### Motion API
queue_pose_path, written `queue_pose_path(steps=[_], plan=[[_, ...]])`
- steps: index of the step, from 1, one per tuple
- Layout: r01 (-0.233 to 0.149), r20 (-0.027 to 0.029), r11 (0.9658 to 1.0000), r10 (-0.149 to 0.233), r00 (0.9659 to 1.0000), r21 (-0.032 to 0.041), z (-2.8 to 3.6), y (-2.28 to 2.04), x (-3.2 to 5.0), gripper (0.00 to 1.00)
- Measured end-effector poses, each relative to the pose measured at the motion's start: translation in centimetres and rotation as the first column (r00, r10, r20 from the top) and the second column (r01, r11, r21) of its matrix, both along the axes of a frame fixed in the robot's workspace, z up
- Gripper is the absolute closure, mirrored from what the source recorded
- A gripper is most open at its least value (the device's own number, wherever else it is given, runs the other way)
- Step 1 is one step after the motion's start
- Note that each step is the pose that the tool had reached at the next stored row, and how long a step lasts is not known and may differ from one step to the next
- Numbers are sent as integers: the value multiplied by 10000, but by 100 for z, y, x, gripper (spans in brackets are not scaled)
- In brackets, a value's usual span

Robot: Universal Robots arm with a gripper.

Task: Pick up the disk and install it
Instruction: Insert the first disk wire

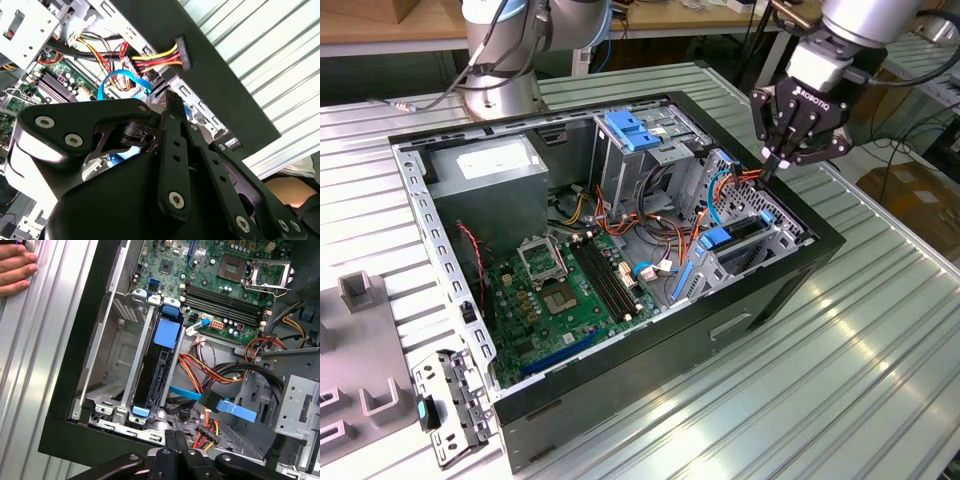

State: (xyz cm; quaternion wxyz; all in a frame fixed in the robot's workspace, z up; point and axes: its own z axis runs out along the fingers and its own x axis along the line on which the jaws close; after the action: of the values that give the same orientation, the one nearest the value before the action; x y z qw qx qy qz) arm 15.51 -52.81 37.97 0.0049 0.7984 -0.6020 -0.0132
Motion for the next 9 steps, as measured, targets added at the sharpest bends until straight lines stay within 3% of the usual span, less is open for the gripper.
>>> queue_pose_path(steps=[2, 6, 8, 9], plan=[[-56, 0, 10000, 56, 10000, 0, 0, 40, 42, 89], [-354, 0, 9994, 354, 9994, 0, 0, 75, 78, 89], [-930, 0, 9957, 930, 9957, 0, 0, 76, 79, 89], [-1345, 0, 9909, 1345, 9909, 1, 0, 76, 78, 89]])
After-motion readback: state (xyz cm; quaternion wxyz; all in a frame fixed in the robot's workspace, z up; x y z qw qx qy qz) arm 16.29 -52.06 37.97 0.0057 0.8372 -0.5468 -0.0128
